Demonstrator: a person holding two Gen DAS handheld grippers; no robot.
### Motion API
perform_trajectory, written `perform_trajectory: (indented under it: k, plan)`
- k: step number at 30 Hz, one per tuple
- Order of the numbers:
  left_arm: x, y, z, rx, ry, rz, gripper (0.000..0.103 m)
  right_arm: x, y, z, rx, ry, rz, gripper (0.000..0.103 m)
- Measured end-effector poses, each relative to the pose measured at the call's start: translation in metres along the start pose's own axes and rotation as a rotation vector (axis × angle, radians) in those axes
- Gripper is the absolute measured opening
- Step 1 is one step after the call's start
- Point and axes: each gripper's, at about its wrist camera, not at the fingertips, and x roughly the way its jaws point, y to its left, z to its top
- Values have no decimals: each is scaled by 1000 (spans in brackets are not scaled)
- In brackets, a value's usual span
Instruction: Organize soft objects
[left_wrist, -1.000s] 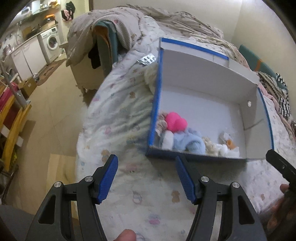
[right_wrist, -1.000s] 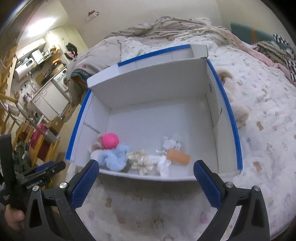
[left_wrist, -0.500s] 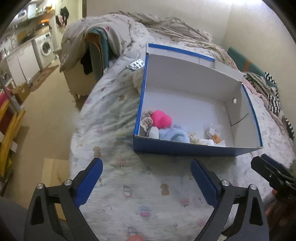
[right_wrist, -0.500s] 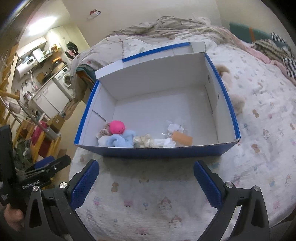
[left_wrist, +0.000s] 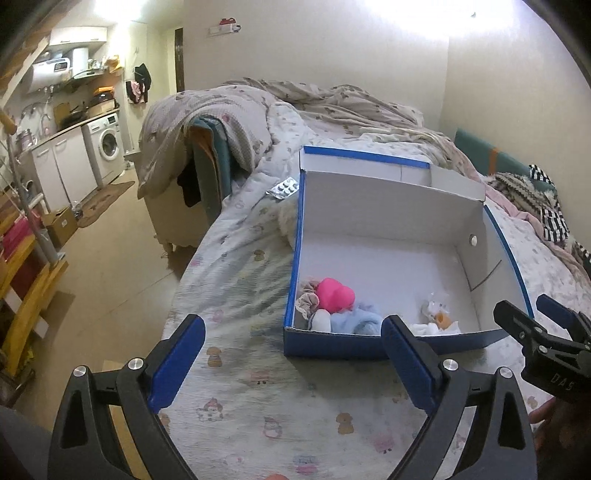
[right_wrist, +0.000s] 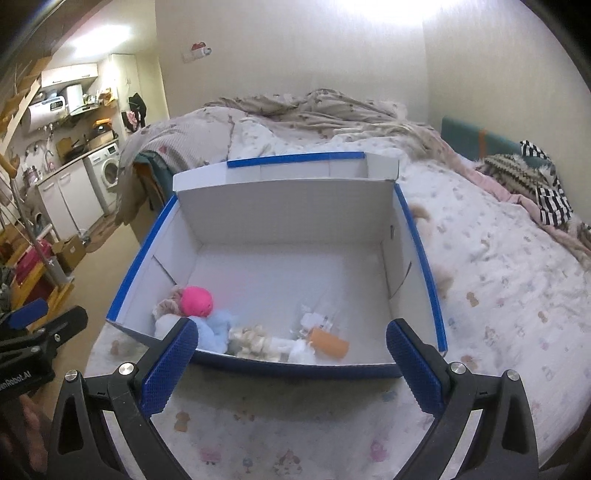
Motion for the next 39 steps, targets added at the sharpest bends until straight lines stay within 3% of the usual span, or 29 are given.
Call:
perform_trajectory:
  k: [39]
  plan:
    - [5,-5,-3,-5,39,-59,96,1,-2,-2,6,19,-19,103]
